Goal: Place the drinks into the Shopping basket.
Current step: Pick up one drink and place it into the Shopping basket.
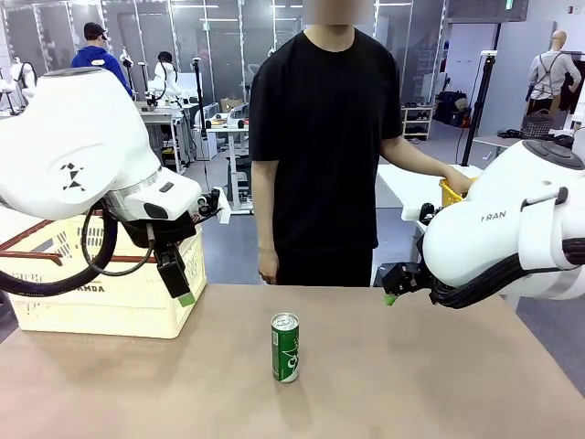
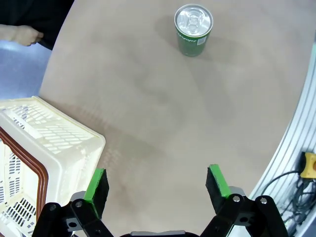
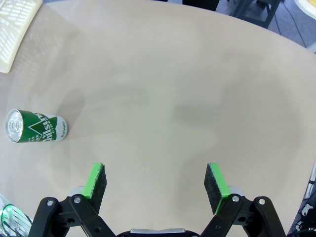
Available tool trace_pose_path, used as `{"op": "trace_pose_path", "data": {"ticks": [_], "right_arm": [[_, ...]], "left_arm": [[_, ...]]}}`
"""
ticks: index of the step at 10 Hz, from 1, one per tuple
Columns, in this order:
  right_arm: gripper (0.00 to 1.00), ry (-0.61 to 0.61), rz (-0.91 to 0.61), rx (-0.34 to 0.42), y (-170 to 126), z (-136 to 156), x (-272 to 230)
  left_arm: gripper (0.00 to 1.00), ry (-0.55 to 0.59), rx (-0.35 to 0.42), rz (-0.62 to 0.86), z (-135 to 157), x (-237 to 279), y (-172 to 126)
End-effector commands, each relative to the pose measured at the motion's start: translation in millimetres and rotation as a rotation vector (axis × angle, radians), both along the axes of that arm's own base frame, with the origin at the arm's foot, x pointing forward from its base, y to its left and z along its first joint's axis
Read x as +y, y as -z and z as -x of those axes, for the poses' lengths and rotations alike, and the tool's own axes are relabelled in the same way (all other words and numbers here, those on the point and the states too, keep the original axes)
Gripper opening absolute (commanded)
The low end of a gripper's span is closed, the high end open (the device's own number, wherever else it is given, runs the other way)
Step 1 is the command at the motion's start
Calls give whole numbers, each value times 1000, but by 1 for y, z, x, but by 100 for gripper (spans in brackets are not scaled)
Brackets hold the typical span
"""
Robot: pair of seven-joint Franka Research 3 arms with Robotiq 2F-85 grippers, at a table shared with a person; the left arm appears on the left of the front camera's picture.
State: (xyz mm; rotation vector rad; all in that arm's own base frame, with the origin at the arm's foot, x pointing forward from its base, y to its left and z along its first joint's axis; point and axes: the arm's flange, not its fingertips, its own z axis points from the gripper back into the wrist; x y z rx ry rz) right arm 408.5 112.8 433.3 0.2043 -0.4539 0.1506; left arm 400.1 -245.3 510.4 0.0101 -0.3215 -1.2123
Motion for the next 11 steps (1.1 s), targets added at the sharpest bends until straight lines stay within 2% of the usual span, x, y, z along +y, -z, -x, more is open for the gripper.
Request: {"op": "trace_pose_path", "data": {"ticks": [1, 3, 4, 5, 6, 9, 11], "right_arm": [[100, -1, -1, 0, 0, 0, -1], [100, -1, -1, 0, 0, 0, -1], [100, -1, -1, 0, 0, 0, -1], [100, -1, -1, 0, 0, 0, -1], [100, -1, -1, 0, 0, 0, -1], [100, -1, -1, 0, 0, 0, -1], [100, -1, -1, 0, 0, 0, -1]], "left_arm": [[100, 0, 0, 0, 0, 0, 0], [100, 156, -21, 38, -35, -19, 12], [100, 206, -11, 19, -47, -33, 17], [100, 282, 40, 0, -55, -49, 24], [100, 346, 114, -36, -58, -65, 28], [100, 492, 178, -66, -66, -118, 35], [100, 528, 173, -87, -61, -141, 38]]}}
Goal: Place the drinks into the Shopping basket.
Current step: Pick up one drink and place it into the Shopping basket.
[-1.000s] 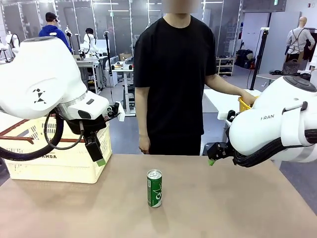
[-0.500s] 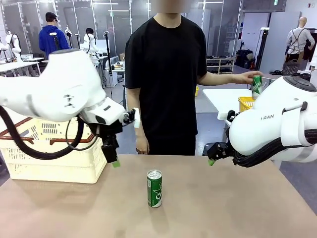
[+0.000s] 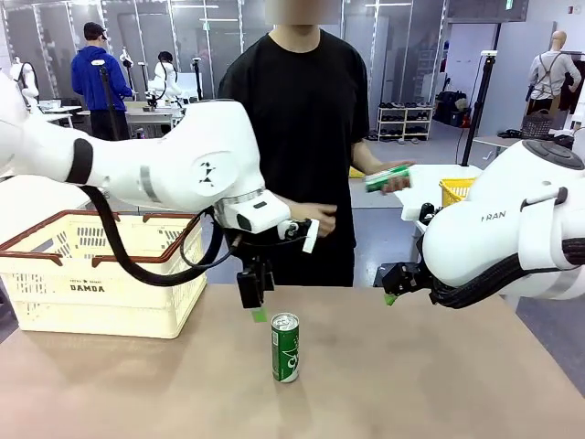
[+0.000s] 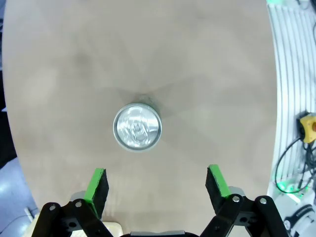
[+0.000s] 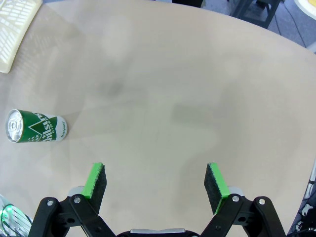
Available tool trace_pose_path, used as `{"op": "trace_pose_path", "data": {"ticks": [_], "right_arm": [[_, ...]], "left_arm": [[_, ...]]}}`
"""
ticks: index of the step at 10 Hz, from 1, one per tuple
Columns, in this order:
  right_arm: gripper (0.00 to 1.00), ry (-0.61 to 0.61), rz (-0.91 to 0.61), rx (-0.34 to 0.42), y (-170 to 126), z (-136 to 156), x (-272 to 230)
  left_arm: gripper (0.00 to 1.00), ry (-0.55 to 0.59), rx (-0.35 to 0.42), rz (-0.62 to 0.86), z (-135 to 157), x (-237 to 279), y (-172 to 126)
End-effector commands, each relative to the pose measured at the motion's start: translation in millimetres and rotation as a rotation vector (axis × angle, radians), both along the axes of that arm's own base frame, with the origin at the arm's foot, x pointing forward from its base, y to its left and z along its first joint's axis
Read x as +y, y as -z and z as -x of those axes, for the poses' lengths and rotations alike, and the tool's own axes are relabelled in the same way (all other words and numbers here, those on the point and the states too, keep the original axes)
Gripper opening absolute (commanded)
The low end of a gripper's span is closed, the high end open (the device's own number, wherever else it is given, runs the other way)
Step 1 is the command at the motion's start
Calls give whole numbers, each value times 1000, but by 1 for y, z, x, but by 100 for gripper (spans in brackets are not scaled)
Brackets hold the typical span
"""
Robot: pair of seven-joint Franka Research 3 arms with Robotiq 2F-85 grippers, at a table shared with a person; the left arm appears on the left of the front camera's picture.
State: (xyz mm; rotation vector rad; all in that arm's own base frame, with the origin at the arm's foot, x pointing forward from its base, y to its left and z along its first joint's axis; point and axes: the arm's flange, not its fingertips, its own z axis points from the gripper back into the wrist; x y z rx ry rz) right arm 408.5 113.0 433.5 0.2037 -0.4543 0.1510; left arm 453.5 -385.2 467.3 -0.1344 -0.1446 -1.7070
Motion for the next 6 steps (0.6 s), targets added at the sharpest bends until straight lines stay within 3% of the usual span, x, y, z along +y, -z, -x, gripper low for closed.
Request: {"op": "trace_pose_path", "data": {"ticks": [1, 6], "right_arm": [[100, 0, -2, 0, 0, 0, -1], [100, 0, -2, 0, 0, 0, -1]], "left_arm": [[100, 44, -19, -21, -6, -10, -6], [100, 58, -39, -33, -10, -40, 2]]}}
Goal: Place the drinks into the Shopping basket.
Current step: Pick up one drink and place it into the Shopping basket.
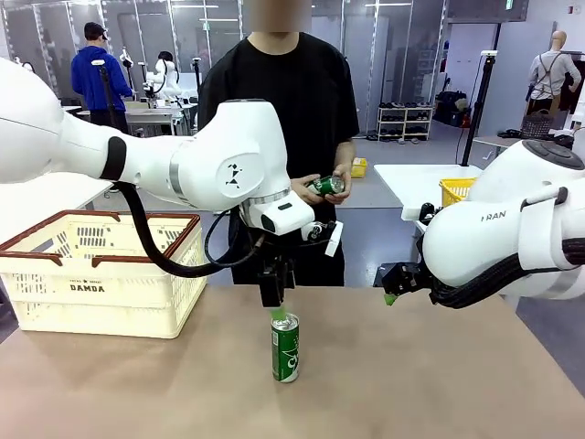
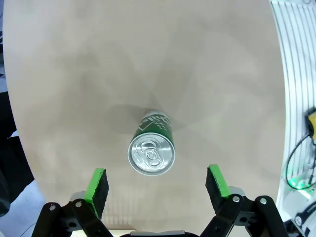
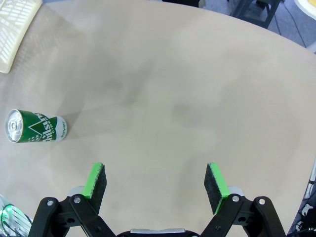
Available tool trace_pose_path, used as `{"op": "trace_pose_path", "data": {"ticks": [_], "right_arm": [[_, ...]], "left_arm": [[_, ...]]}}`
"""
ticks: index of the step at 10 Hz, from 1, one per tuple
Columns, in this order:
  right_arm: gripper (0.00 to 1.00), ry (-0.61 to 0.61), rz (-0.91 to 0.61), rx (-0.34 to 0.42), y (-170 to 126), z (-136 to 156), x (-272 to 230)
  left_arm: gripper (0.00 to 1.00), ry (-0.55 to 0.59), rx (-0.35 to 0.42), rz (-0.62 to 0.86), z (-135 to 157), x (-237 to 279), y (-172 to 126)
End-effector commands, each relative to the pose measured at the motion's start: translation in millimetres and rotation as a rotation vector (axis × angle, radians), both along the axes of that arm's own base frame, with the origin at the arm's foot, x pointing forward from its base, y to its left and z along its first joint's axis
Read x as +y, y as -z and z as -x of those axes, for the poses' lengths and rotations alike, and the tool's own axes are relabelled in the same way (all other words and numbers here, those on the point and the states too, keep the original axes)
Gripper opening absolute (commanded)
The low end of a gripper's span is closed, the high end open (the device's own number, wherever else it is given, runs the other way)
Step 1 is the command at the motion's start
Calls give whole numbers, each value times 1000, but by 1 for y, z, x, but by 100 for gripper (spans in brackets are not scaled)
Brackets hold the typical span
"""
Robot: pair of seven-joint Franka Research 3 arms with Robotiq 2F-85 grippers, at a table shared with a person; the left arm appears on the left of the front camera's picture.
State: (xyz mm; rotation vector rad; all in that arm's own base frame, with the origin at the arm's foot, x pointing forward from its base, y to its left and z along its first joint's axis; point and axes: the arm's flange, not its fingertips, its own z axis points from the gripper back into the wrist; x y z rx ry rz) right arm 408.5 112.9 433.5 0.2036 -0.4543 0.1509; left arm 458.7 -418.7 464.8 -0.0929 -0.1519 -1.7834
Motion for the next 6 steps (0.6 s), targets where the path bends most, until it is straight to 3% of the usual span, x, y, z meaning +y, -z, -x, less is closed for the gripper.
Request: {"op": "trace_pose_path", "data": {"ticks": [1, 6], "right_arm": [[100, 0, -2, 0, 0, 0, -1], [100, 0, -2, 0, 0, 0, -1]], "left_arm": [[100, -27, -7, -14, -7, -8, 1], [100, -51, 30, -72, -19, -13, 23]]}}
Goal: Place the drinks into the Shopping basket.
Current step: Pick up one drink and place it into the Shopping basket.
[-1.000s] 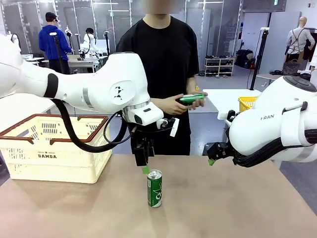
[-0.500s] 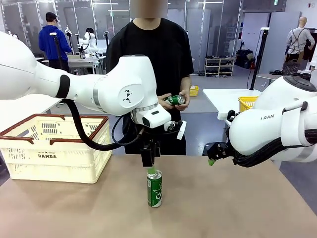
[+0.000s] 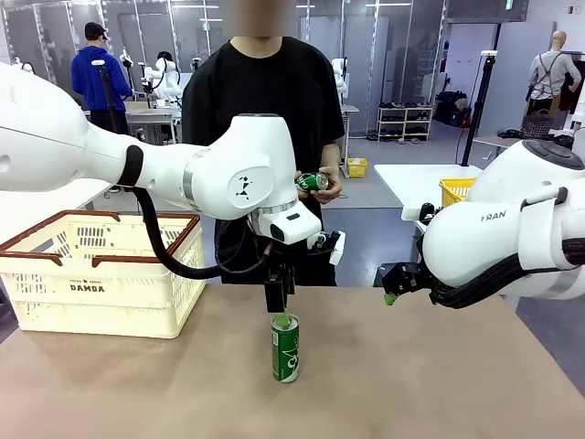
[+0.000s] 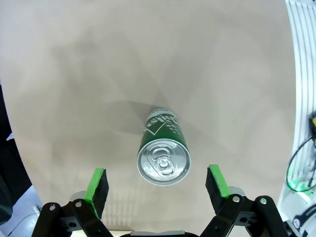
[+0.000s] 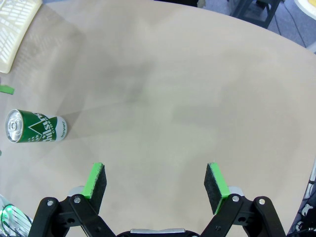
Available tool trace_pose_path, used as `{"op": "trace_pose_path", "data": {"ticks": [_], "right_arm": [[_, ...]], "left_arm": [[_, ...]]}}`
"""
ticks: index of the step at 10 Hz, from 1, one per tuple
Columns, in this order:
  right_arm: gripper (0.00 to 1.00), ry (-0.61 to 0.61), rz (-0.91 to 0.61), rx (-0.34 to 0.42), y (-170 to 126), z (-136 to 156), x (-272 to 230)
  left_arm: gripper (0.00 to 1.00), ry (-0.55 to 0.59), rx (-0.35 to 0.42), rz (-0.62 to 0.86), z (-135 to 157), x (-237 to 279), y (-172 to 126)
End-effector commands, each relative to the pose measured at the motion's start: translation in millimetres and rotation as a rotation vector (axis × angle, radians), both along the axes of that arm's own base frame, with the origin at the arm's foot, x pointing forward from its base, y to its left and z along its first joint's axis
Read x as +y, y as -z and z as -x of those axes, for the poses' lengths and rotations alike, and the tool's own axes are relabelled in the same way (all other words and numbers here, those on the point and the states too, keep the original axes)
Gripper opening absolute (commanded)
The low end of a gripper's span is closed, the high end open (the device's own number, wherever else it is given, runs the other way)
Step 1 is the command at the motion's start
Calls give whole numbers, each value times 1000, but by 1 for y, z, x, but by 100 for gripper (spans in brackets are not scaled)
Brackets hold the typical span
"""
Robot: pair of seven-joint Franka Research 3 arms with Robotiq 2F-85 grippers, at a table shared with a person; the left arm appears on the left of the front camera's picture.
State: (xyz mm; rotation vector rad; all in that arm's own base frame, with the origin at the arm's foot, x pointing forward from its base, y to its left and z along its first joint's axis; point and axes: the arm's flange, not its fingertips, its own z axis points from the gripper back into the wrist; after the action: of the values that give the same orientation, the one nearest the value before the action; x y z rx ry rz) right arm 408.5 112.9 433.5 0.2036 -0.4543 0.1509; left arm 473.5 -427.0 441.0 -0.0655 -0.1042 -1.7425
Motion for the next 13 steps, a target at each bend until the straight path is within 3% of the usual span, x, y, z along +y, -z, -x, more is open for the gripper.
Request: {"op": "trace_pose_path", "data": {"ticks": [1, 13], "right_arm": [[100, 0, -2, 0, 0, 0, -1], [100, 0, -2, 0, 0, 0, -1]], "left_arm": [[100, -11, 32, -29, -6, -5, 4], [100, -86, 82, -36, -30, 0, 54]]}}
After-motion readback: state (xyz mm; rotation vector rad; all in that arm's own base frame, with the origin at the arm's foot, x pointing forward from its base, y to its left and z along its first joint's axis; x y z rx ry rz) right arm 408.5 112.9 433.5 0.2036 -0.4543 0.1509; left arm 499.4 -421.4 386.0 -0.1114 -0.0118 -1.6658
